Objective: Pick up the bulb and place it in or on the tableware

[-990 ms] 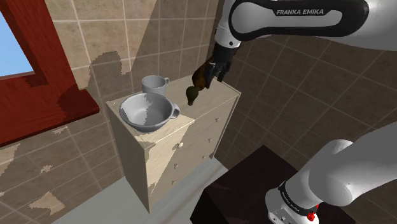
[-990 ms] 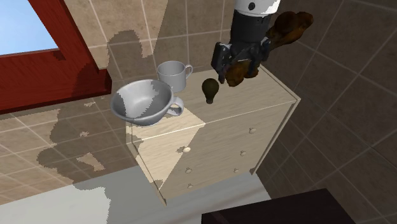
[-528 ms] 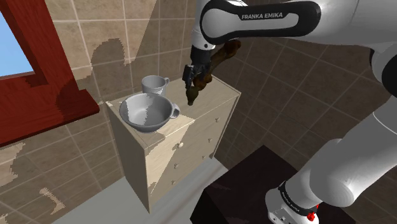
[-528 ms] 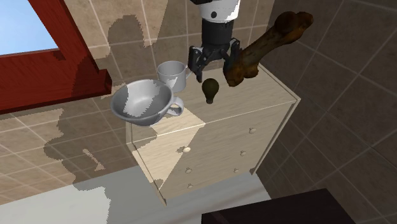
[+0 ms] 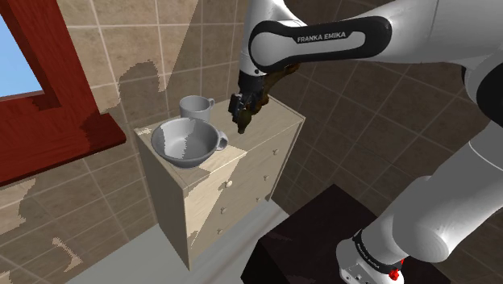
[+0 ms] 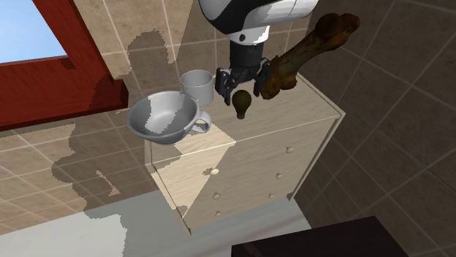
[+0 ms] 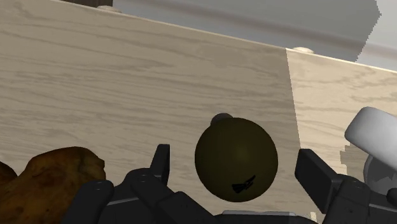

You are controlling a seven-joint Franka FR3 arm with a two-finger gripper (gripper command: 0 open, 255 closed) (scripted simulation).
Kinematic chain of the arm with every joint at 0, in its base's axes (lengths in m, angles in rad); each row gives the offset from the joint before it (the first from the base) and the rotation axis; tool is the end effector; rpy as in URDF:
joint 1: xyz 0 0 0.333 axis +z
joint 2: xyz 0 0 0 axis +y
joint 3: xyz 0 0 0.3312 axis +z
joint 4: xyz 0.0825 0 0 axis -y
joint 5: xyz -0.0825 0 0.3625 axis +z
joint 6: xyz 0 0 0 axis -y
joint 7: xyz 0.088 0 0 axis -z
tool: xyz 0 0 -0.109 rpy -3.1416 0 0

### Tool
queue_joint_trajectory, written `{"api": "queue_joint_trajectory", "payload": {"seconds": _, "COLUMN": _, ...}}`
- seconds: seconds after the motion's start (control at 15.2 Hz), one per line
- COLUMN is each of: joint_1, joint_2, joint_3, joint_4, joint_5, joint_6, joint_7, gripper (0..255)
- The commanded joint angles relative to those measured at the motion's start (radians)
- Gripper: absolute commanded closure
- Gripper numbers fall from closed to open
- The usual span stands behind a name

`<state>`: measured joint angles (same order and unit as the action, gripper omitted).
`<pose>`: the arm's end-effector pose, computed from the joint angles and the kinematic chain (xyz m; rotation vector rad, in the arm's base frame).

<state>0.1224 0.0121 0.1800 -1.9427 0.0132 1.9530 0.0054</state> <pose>0.5166 0.1617 0.4948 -3.0943 -0.4551 0.0059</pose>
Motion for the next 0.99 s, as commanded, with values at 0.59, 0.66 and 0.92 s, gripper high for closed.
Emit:
{"api": "queue_joint_trajectory", "payload": {"seconds": 0.59, "joint_1": 0.000, "joint_2": 0.000, "joint_3": 0.000, "joint_4": -0.004, "joint_5": 0.000, "joint_6": 0.005, "joint_7": 0.000, "gripper": 255}}
{"api": "queue_joint_trajectory", "payload": {"seconds": 0.66, "joint_1": 0.000, "joint_2": 0.000, "joint_3": 0.000, "joint_4": -0.004, "joint_5": 0.000, "joint_6": 0.005, "joint_7": 0.000, "gripper": 255}}
{"api": "queue_joint_trajectory", "payload": {"seconds": 0.92, "joint_1": 0.000, "joint_2": 0.000, "joint_3": 0.000, "joint_4": -0.004, "joint_5": 0.000, "joint_6": 0.005, "joint_7": 0.000, "gripper": 255}}
